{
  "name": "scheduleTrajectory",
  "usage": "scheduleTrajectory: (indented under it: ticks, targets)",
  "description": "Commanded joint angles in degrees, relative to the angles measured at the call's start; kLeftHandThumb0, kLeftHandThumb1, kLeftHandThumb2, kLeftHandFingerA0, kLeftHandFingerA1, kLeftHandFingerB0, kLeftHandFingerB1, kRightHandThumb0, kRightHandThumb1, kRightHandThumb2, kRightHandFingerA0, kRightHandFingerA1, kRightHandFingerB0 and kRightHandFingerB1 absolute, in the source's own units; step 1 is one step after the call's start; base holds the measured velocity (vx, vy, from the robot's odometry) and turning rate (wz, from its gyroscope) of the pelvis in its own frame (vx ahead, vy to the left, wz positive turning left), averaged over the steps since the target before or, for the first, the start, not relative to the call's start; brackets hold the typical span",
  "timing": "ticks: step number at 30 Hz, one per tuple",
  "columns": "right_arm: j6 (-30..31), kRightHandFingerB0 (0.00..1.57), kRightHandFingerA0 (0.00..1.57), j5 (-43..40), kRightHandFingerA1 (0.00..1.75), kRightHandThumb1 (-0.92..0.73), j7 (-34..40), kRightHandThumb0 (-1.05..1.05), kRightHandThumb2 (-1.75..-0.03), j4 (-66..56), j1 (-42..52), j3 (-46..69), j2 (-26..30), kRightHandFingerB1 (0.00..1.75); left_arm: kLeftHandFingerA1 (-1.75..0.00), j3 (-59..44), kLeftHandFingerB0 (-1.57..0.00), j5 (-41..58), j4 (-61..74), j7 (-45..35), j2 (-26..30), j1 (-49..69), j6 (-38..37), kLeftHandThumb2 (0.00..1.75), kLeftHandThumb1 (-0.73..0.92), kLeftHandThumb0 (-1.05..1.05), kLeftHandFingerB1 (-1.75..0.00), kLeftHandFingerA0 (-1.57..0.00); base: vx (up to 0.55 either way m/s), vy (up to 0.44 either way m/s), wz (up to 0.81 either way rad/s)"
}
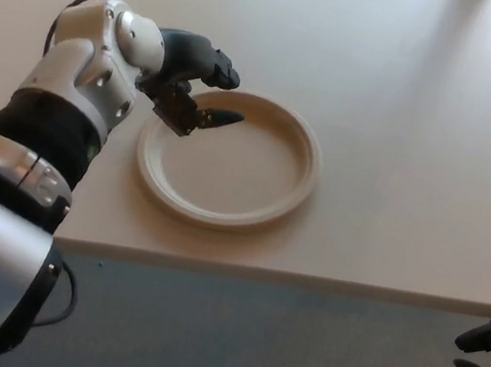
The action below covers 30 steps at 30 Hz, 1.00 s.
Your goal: A person passes a plate to the robot and the robot grabs it with its left hand and places it at the centre of the table infront of it
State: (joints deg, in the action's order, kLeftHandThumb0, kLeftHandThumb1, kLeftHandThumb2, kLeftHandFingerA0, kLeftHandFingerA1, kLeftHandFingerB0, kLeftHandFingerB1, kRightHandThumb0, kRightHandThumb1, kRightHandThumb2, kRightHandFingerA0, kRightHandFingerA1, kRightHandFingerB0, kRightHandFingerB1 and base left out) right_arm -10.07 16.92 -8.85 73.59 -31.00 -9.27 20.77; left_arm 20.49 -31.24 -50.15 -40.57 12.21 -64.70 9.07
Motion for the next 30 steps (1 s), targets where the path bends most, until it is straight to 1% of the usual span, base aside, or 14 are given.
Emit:
scheduleTrajectory:
  ticks: [1,11,12,13,14,15,16,17,18,19,23,26,27,30]
  targets:
    - [0.3,0.52,0.57,0.2,0.64,-0.60,-0.1,-0.66,-0.58,-0.1,0.4,-0.1,0.4,0.52,-0.17,-9.1,0.00,4.7,26.0,13.5,5.3,14.0,-10.7,1.20,0.79,-0.96,-0.10,0.00,0.00,0.000,0.00]
    - [-1.4,0.48,0.54,0.7,0.65,-0.62,0.6,-0.69,-0.59,0.2,6.2,-0.8,-0.6,0.51,-0.43,-29.5,0.00,19.8,72.8,8.8,3.0,50.6,-15.8,1.10,0.70,-0.86,-0.26,-0.10,0.00,0.000,0.00]
    - [-1.5,0.45,0.49,0.6,0.62,-0.65,0.7,-0.71,-0.60,0.3,6.4,-0.6,-0.7,0.50,-0.42,-32.1,-0.06,23.0,75.1,7.4,2.9,54.8,-17.6,1.05,0.72,-0.88,-0.32,-0.13,0.00,0.000,0.00]
    - [-1.5,0.41,0.46,0.5,0.62,-0.64,0.6,-0.75,-0.62,0.4,7.0,-0.6,-0.8,0.49,-0.30,-33.6,-0.12,24.6,77.5,6.2,2.7,58.6,-17.6,0.68,0.88,-0.90,-0.24,-0.21,0.00,0.000,0.00]
    - [-1.5,0.41,0.46,0.5,0.62,-0.64,0.5,-0.75,-0.62,0.4,7.8,-0.6,-0.9,0.49,-0.30,-34.1,-0.12,24.9,79.3,5.4,2.4,61.1,-16.8,0.68,0.88,-0.90,-0.24,-0.21,0.00,0.000,0.00]
    - [-1.4,0.31,0.40,0.0,0.60,-0.69,0.5,-0.75,-0.61,0.4,8.8,-0.1,-1.1,0.47,-0.44,-35.3,-0.03,25.5,80.2,5.2,2.4,66.4,-20.0,1.06,0.71,-0.87,-0.34,-0.16,0.00,0.000,0.00]
    - [-1.6,0.23,0.30,-0.3,0.62,-0.56,0.5,-0.77,-0.92,0.5,10.0,0.2,-1.3,0.54,-0.43,-36.2,-0.11,25.5,80.3,5.4,2.2,71.1,-22.7,1.04,0.73,-0.90,-0.38,-0.20,0.00,0.000,0.00]
    - [-1.8,0.23,0.30,-0.5,0.62,-0.56,0.4,-0.77,-0.92,0.5,10.7,0.3,-1.4,0.54,-0.43,-36.4,-0.11,25.3,80.1,5.6,2.1,73.0,-23.8,1.04,0.73,-0.90,-0.38,-0.20,0.00,0.000,0.00]
    - [-2.0,0.19,0.31,-0.4,0.62,-0.57,0.4,-0.77,-0.94,0.6,12.4,0.2,-1.6,0.53,-0.32,-36.8,-0.17,26.1,79.7,5.2,1.6,77.4,-24.9,0.65,0.89,-0.90,-0.25,-0.29,0.00,0.000,0.00]
    - [-2.1,0.13,0.26,-0.2,0.60,-0.58,0.4,-0.78,-0.96,0.6,13.5,0.0,-1.6,0.51,-0.44,-36.9,-0.15,27.0,79.3,5.0,1.1,80.1,-25.3,1.00,0.71,-0.88,-0.39,-0.23,0.00,0.000,0.00]
    - [-2.8,0.03,0.24,0.4,0.60,-0.62,0.9,-0.83,-1.01,0.3,18.3,-0.7,-1.3,0.44,-0.46,-36.7,-0.13,29.5,77.8,3.9,-0.3,89.3,-27.2,1.00,0.69,-0.84,-0.39,-0.26,0.00,0.000,0.00]
    - [-3.0,0.01,0.20,0.9,0.58,-0.60,1.9,-0.78,-1.01,0.4,21.4,-1.2,-1.1,0.34,-0.47,-36.2,-0.14,31.1,72.1,2.9,-0.4,95.6,-30.2,1.00,0.69,-0.83,-0.39,-0.29,0.00,0.000,0.00]
    - [-3.0,0.02,0.20,0.9,0.57,-0.60,2.0,-0.78,-0.99,0.4,21.7,-1.1,-1.2,0.29,-0.36,-36.0,-0.22,30.9,71.5,3.1,-0.3,95.9,-30.8,0.67,0.86,-0.83,-0.28,-0.39,0.00,0.000,0.00]
    - [-3.1,0.01,0.27,1.0,0.52,-0.80,2.3,-0.78,-0.64,0.3,23.0,-1.2,-1.2,0.27,-0.49,-35.4,-0.19,30.7,67.2,3.7,0.1,96.4,-32.3,0.99,0.68,-0.81,-0.41,-0.37,0.00,0.000,0.00]
